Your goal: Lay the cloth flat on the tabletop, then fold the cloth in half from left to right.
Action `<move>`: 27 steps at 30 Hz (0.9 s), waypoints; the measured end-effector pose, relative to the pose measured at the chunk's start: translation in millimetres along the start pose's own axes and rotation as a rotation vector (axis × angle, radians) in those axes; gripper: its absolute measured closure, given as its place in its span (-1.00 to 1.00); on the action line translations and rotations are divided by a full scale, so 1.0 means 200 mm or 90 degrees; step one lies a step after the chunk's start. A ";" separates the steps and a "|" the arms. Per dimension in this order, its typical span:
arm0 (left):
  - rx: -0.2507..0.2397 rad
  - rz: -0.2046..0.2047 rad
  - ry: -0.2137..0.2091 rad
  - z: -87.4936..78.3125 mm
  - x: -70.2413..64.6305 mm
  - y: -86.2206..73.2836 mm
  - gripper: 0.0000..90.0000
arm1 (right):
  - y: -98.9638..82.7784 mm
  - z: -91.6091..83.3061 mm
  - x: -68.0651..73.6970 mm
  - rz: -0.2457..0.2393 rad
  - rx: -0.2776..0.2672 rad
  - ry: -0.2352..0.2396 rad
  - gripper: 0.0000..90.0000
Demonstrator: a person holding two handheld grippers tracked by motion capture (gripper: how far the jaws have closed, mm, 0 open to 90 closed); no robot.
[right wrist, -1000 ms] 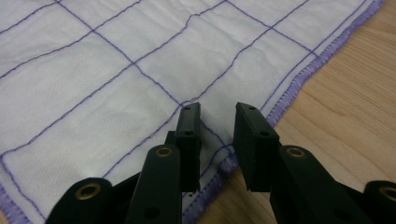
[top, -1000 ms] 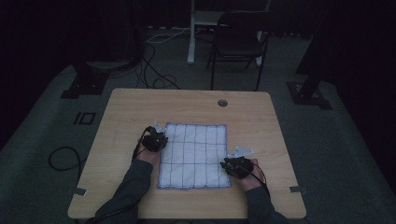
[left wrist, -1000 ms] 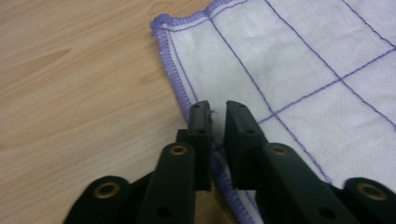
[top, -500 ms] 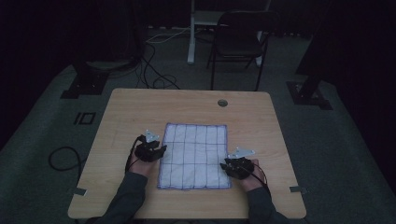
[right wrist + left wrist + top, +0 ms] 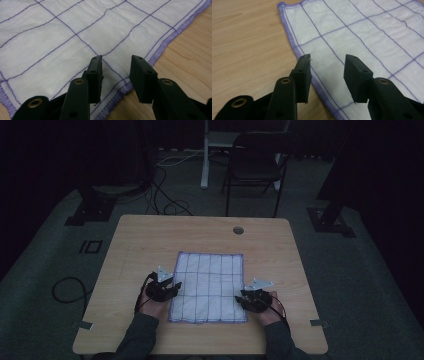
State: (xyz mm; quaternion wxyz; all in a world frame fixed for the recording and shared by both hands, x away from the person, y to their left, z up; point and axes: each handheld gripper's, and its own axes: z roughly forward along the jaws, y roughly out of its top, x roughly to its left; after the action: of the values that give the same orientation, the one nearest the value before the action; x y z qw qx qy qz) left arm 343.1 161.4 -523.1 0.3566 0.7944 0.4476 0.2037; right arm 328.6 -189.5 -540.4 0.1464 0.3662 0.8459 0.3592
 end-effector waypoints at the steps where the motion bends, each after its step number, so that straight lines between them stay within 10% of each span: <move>1: 0.001 0.002 0.001 0.00 0.00 -0.01 0.28 | 0.00 0.00 0.00 0.000 0.000 -0.001 0.39; 27: 0.022 -0.033 0.030 0.06 0.03 -0.03 0.20 | 0.00 0.00 0.01 0.004 0.002 -0.005 0.37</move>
State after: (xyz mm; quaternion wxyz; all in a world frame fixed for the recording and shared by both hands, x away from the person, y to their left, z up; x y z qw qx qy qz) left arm 350.3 163.1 -534.6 0.3372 0.7836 0.4798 0.2053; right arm 326.1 -188.0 -540.2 0.1483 0.3701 0.8447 0.3570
